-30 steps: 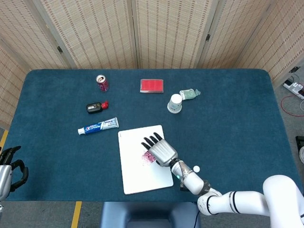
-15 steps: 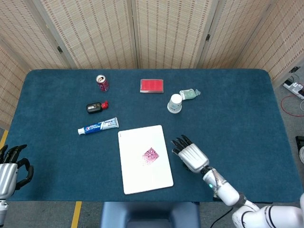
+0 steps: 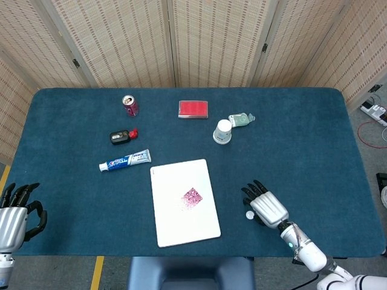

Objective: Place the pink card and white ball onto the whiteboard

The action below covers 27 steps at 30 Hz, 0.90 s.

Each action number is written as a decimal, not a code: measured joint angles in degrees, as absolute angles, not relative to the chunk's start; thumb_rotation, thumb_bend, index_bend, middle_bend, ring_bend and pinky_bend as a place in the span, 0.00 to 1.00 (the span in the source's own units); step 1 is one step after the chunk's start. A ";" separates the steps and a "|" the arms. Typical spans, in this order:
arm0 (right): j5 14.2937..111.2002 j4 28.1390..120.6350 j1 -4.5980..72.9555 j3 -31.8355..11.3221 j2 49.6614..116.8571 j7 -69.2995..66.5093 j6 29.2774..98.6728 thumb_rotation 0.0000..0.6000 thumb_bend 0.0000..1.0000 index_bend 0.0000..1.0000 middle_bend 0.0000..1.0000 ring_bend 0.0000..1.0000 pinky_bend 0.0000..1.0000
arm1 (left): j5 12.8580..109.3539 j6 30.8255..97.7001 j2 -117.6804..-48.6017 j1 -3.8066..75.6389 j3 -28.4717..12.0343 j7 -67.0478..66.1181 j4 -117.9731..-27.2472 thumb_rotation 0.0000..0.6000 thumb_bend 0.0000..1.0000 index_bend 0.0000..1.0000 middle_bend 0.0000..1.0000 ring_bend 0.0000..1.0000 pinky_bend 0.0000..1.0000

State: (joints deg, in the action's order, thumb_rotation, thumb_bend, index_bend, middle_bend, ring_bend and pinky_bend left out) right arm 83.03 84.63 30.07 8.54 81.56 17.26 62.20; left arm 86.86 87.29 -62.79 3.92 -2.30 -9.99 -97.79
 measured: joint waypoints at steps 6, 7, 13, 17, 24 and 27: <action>84.72 83.31 29.05 8.77 82.27 15.88 61.56 1.00 0.35 0.38 0.17 0.08 0.00 | 86.57 87.32 -62.71 3.75 -2.23 -9.85 -97.67 1.00 0.18 0.20 0.18 0.16 0.00; 84.83 83.09 28.92 8.74 82.42 15.84 61.35 1.00 0.35 0.38 0.17 0.08 0.00 | 86.56 87.28 -62.72 3.77 -2.23 -9.86 -97.66 1.00 0.18 0.20 0.18 0.16 0.00; 84.82 82.30 28.51 7.89 82.93 16.01 60.55 1.00 0.35 0.38 0.17 0.08 0.00 | 86.57 87.15 -62.81 3.88 -2.24 -9.96 -97.64 1.00 0.18 0.20 0.18 0.16 0.00; 84.77 82.02 28.41 7.55 83.16 16.30 59.74 1.00 0.35 0.38 0.17 0.08 0.00 | 86.46 87.07 -62.87 3.84 -2.18 -9.86 -97.50 1.00 0.18 0.20 0.18 0.16 0.00; 84.50 81.80 28.08 6.74 83.45 17.03 58.96 1.00 0.35 0.42 0.17 0.08 0.00 | 86.40 87.08 -62.96 3.78 -2.14 -9.53 -97.21 1.00 0.18 0.20 0.18 0.16 0.00; 84.35 81.66 27.98 6.51 83.56 17.15 58.58 1.00 0.35 0.43 0.17 0.08 0.00 | 86.48 87.03 -63.01 3.82 -2.11 -9.49 -97.15 1.00 0.18 0.20 0.18 0.16 0.00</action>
